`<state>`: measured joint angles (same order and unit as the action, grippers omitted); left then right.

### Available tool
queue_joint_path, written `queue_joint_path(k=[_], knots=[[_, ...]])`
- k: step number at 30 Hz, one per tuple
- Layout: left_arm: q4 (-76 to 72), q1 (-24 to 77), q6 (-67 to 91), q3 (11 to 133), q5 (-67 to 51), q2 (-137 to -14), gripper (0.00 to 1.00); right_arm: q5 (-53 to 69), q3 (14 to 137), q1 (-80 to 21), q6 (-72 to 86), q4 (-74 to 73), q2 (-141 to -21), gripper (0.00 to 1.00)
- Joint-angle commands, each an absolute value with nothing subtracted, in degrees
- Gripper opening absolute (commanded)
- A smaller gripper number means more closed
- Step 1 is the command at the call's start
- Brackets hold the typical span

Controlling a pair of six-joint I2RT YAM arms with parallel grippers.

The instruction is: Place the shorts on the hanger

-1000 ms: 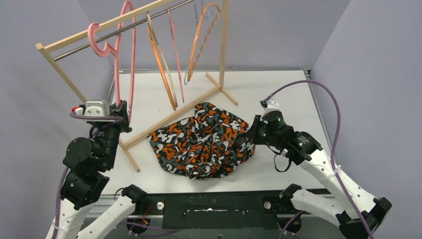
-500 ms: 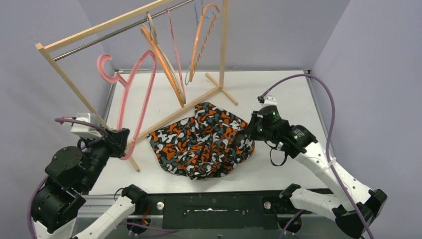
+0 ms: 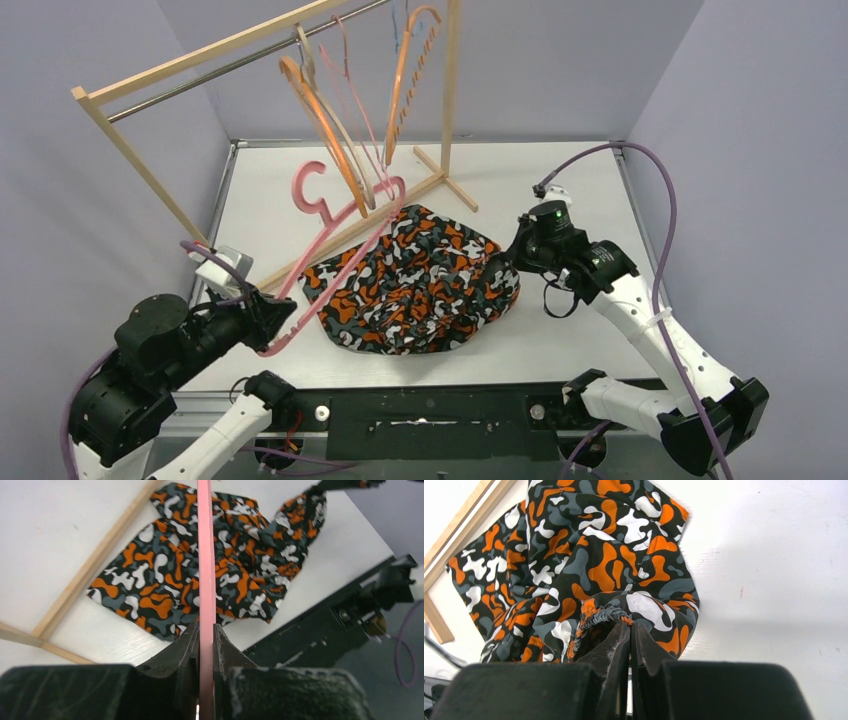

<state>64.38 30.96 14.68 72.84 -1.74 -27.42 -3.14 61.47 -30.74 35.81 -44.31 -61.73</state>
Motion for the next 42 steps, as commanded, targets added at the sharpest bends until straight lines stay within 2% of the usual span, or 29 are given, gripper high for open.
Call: queue_joint_path(k=[1,6,15,21,28,42], knots=[[65.5,30.9,14.3,74.4,-15.3,-31.0,0.00,-2.8,64.1,-27.9,34.4,-43.1,-61.5,0.00],[66.0,30.8,13.4,71.7,-22.6,-31.1,0.00,-2.4,64.1,-26.8,34.0,-42.7,-61.6,0.00],[58.1,30.8,10.1,64.2,-38.4,-27.2,0.00,-2.7,63.3,-26.1,34.1,-42.5,-61.5,0.00],[52.3,30.8,9.1,61.3,-38.0,-27.5,0.00,-1.2,63.1,-26.0,34.2,-41.7,-60.9,0.00],[50.3,30.7,5.8,60.0,-31.3,-28.5,0.00,-1.1,62.1,-26.0,34.2,-41.9,-59.6,0.00],[47.8,30.8,3.5,56.5,-32.7,-32.5,0.00,3.0,63.6,-26.0,34.9,-41.9,-58.3,0.00]])
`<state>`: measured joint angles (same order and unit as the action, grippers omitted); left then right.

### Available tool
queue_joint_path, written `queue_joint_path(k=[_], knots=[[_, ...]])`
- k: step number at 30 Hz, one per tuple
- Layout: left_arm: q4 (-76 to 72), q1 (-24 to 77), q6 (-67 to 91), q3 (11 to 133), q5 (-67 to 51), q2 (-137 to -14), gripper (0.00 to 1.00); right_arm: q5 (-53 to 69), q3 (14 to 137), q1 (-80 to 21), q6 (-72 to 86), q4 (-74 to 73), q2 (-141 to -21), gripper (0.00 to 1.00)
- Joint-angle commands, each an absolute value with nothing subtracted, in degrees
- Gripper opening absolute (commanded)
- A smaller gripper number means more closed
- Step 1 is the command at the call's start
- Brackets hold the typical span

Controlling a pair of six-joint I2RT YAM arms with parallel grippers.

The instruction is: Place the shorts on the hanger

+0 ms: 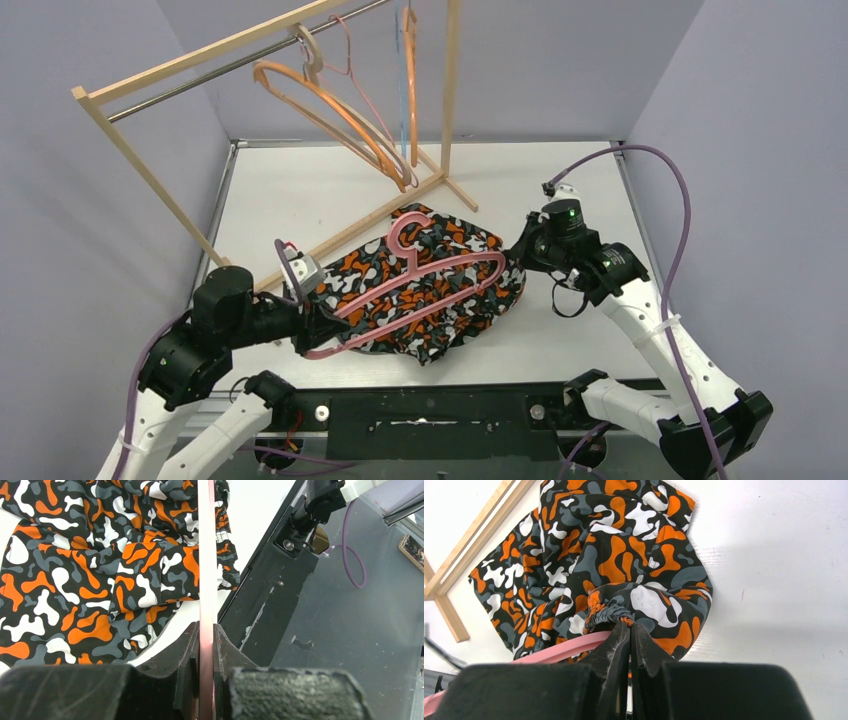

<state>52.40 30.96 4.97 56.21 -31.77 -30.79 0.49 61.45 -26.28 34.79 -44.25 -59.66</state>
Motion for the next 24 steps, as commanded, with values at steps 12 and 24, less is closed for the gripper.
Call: queue_joint_path(k=[12,24], knots=[[39.3,30.8,0.4,57.4,-27.1,-30.1,0.00,8.4,69.1,-25.9,36.1,-42.2,-56.5,0.00],[24.1,30.8,-7.1,49.1,-37.0,-30.6,0.00,20.3,77.1,-26.0,35.6,-37.3,-56.4,0.00]])
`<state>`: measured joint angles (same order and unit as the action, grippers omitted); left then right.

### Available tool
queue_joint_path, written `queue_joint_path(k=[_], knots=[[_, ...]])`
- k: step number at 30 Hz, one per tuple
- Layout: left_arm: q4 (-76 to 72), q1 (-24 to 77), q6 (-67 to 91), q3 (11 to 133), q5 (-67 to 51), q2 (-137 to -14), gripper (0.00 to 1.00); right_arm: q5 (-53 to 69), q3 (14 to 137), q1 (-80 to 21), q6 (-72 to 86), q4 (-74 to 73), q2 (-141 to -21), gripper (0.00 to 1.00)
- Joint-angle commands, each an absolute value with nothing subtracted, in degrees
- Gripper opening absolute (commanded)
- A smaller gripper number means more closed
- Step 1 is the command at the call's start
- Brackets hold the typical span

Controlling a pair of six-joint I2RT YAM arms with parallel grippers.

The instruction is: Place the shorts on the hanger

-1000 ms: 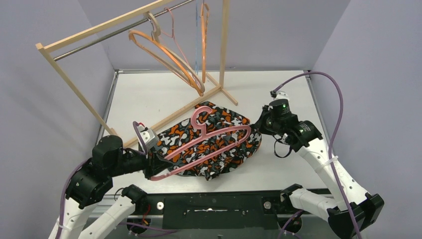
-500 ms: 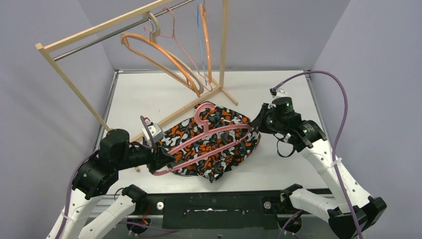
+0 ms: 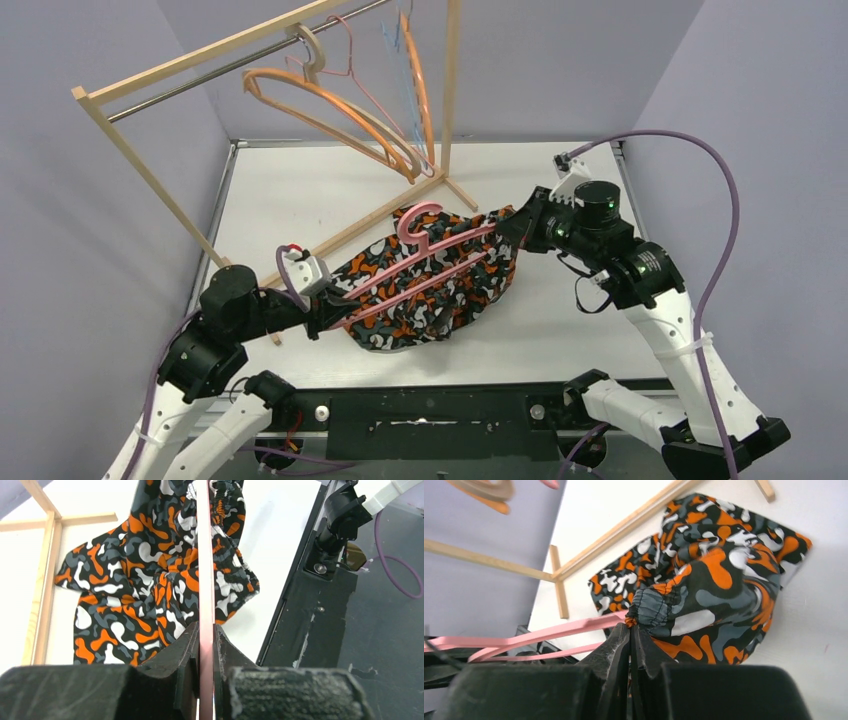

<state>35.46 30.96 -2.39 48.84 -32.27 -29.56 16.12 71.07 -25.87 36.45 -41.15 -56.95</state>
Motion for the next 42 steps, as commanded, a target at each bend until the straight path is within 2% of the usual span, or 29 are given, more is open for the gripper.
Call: queue_joint_path(k=[1,6,14,21,25,28,35,39,42], knots=[[23.9,30.8,-7.8,49.0,-37.7,-31.1,0.00,19.2,78.1,-25.9,34.9,-38.1,-56.6,0.00],[23.2,30.7,-9.5,48.6,-40.8,-33.1,0.00,18.0,80.6,-26.0,31.4,-40.4,-57.1,0.00],[15.9,30.7,-11.1,46.2,-40.5,-34.5,0.00,33.2,82.7,-27.7,27.9,-37.8,-60.2,0.00],[6.3,30.8,-8.7,42.0,-40.7,-35.3,0.00,30.3,85.1,-37.0,27.1,-37.5,-63.4,0.00],[0.7,30.7,-6.4,39.4,-40.9,-34.5,0.00,28.8,85.8,-37.9,26.3,-38.8,-64.0,0.01],[-1.4,30.8,-5.5,38.0,-41.3,-33.5,0.00,26.3,86.1,-37.9,23.0,-41.0,-63.6,0.12],[-4.5,30.7,-3.6,35.1,-42.3,-31.5,0.00,29.7,85.6,-38.0,10.0,-41.5,-59.5,0.51],[-5.0,30.8,-3.3,34.9,-44.0,-31.7,0.00,32.2,87.8,-37.9,0.7,-44.6,-58.8,0.61],[-5.2,30.8,-3.6,34.8,-44.8,-31.4,0.00,31.6,90.2,-38.0,-5.1,-48.1,-59.6,0.61]])
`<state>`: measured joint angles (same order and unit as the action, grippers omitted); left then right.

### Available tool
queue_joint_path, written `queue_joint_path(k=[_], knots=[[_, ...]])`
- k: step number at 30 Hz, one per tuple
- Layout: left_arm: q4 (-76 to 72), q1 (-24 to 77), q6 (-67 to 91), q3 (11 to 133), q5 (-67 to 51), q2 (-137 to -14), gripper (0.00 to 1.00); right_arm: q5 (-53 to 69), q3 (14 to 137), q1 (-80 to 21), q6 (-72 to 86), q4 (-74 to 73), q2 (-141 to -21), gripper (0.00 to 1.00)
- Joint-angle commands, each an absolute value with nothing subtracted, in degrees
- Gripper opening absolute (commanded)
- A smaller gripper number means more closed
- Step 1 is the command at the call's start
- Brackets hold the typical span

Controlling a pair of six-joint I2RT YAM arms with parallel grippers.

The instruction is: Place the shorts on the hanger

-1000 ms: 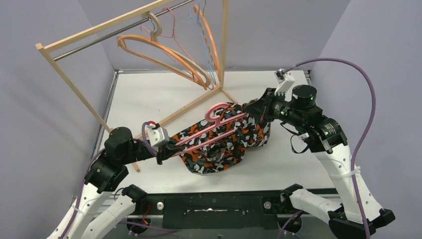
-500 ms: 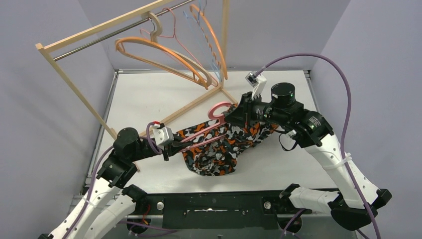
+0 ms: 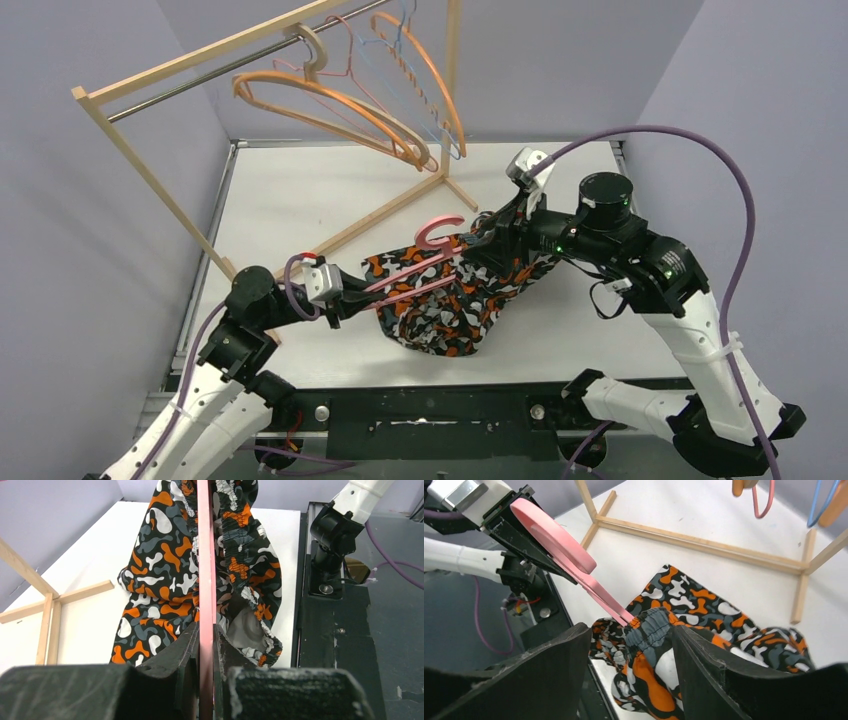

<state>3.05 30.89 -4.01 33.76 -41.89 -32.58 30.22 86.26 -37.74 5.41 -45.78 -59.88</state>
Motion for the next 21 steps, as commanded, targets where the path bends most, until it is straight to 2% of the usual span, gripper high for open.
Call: queue_joint_path(k=[1,9,14,18,21], knots=[[-5.3,30.7,-3.6,34.7,-45.0,-31.3,0.00,31.5,90.8,-38.0,-7.1,-49.4,-59.9,0.61],[-4.8,30.8,-4.5,34.4,-45.7,-31.2,0.00,29.0,96.1,-38.0,-17.0,-62.3,-66.1,0.58],[-4.8,30.8,-5.0,34.2,-46.0,-31.2,0.00,31.6,95.6,-38.0,-19.8,-63.8,-67.7,0.55],[-4.9,30.7,-5.3,34.1,-45.7,-30.8,0.00,37.0,94.1,-38.3,-20.2,-63.1,-68.3,0.48],[-4.9,30.8,-5.5,33.9,-45.6,-30.6,0.00,38.3,92.7,-39.2,-19.5,-61.5,-68.5,0.46]])
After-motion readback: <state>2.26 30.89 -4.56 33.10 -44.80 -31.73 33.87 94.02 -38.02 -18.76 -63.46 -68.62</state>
